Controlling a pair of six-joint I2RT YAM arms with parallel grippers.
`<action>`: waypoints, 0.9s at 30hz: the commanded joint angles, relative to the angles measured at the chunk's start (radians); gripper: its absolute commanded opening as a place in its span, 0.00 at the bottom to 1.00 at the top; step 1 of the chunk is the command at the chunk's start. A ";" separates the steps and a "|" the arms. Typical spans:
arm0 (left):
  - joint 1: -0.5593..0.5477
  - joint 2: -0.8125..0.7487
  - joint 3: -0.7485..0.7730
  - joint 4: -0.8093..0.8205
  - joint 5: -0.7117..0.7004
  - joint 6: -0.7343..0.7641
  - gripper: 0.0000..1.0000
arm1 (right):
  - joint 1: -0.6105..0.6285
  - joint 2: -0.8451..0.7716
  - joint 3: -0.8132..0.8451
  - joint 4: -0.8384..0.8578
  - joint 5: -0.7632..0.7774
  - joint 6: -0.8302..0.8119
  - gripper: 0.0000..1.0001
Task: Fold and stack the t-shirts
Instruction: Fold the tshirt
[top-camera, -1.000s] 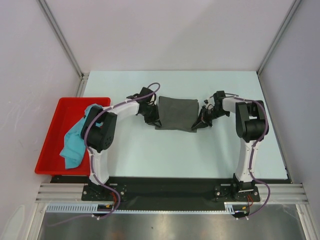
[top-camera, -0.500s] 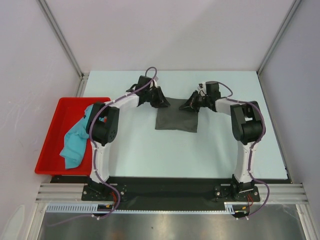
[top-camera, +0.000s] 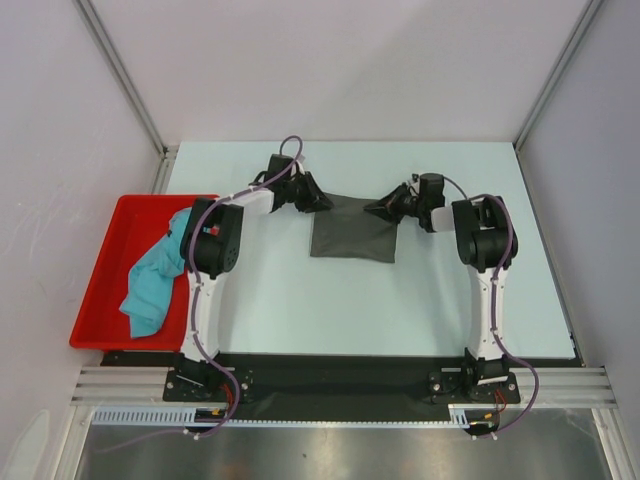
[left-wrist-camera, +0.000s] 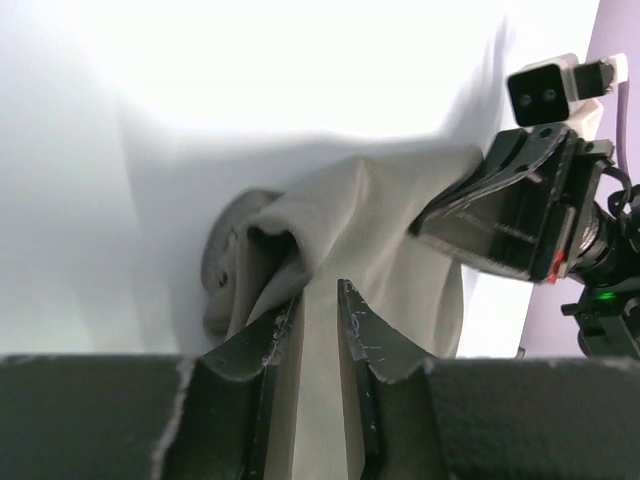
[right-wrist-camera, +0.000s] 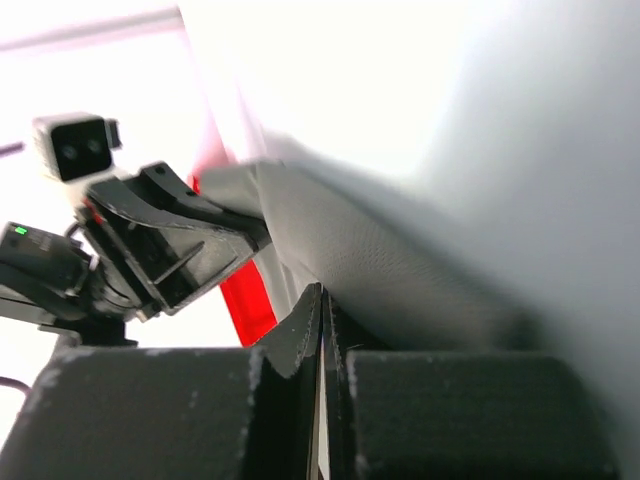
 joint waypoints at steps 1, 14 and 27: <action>0.015 0.019 0.044 0.038 0.021 0.013 0.25 | -0.047 0.010 0.037 0.043 0.052 0.003 0.01; 0.041 0.117 0.188 -0.008 0.051 0.021 0.27 | -0.136 0.041 0.057 0.009 0.085 0.041 0.02; 0.032 -0.208 0.056 -0.245 0.017 0.181 0.47 | -0.116 -0.251 0.376 -0.983 0.187 -0.662 0.12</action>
